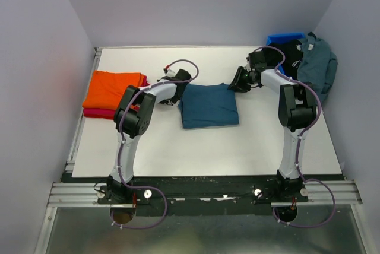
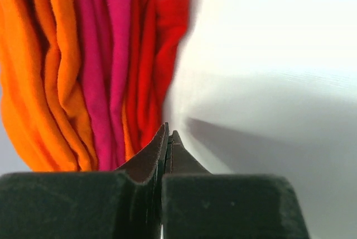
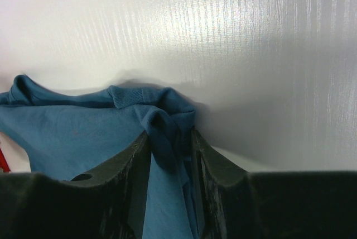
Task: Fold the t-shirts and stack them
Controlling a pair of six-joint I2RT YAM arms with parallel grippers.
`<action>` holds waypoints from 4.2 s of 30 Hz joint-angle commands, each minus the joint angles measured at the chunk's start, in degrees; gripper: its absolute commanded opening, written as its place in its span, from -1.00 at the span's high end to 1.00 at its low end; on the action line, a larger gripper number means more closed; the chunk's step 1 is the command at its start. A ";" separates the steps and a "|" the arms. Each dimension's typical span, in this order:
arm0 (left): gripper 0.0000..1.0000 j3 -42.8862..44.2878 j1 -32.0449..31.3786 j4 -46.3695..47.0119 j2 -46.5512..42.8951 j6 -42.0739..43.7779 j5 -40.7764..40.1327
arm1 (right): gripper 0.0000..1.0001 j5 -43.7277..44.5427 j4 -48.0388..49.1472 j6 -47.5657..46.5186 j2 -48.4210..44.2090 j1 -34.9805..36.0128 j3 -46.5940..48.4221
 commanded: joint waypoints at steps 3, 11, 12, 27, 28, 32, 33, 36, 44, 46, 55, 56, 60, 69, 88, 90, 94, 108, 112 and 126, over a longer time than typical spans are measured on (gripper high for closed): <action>1.00 6.84 -4.47 -3.11 -0.05 -2.47 5.79 | 0.17 1.89 -0.96 -0.67 0.30 0.43 -0.55; 0.83 12.21 -5.62 -7.15 2.76 -3.97 5.81 | 0.17 1.98 -1.40 -0.76 0.38 0.43 -0.19; 0.55 12.13 -5.53 -7.77 2.94 -3.80 4.23 | 0.17 1.89 -1.40 -0.76 0.38 0.43 -0.19; 0.23 3.34 1.84 -4.08 2.76 -2.21 -0.44 | 0.18 1.71 -1.40 -0.76 0.47 0.43 -0.37; 0.22 3.07 2.20 -4.08 2.76 -2.39 -0.88 | 0.18 1.63 -1.40 -0.76 0.56 0.43 -0.37; 0.14 2.54 3.25 -3.47 3.03 -2.48 -0.88 | 0.18 1.71 -1.40 -0.76 0.47 0.43 -0.37; 0.13 2.63 3.34 -3.47 3.03 -2.39 -0.71 | 0.18 1.71 -1.40 -0.85 0.47 0.43 -0.37; 0.13 2.81 3.17 -3.64 3.03 -2.39 -0.36 | 0.18 1.80 -1.40 -0.85 0.30 0.43 -0.37; 0.14 2.11 0.18 -3.20 2.06 -1.60 -4.66 | 0.18 1.54 -1.40 -0.76 0.47 0.43 -0.11; 0.14 2.28 0.18 -3.81 2.50 -1.77 -5.28 | 0.18 1.36 -1.40 -0.76 0.56 0.43 -0.28; 0.13 2.37 1.67 -3.82 3.03 -1.78 -5.89 | 0.18 1.01 -1.40 -0.76 0.38 0.43 -0.19; 0.13 2.46 1.94 -3.99 3.38 -1.77 -5.63 | 0.18 1.01 -1.40 -0.67 0.47 0.43 -0.28; 0.12 4.12 2.90 -5.74 6.10 -2.03 -4.49 | 0.18 0.92 -1.40 -0.76 0.30 0.43 -0.19; 0.97 4.30 4.57 -6.54 6.37 -2.83 -3.34 | 0.19 0.92 -1.40 -0.76 0.12 0.43 -0.28; 1.00 3.68 0.71 -1.27 0.83 -2.83 11.76 | 0.19 1.18 -1.57 -0.50 0.03 0.26 -0.37; 1.00 3.08 0.62 0.13 -0.04 -2.83 16.14 | 0.19 1.10 -1.40 -0.58 0.03 0.26 -0.37; 1.00 3.15 0.79 1.55 -0.58 -3.70 25.29 | 0.20 1.10 -1.48 -0.50 0.12 0.17 -0.46; 1.00 5.97 -0.26 4.27 0.30 -9.24 40.51 | 0.16 0.74 -1.84 -0.59 1.26 -0.01 0.42; 1.00 8.07 -0.87 3.66 1.71 -10.03 41.56 | 0.12 0.22 -1.92 -0.67 1.79 -0.01 1.47; 1.00 9.32 -2.98 4.17 2.86 -12.85 42.35 | 0.99 4.43 -5.61 -2.16 0.57 -0.53 2.44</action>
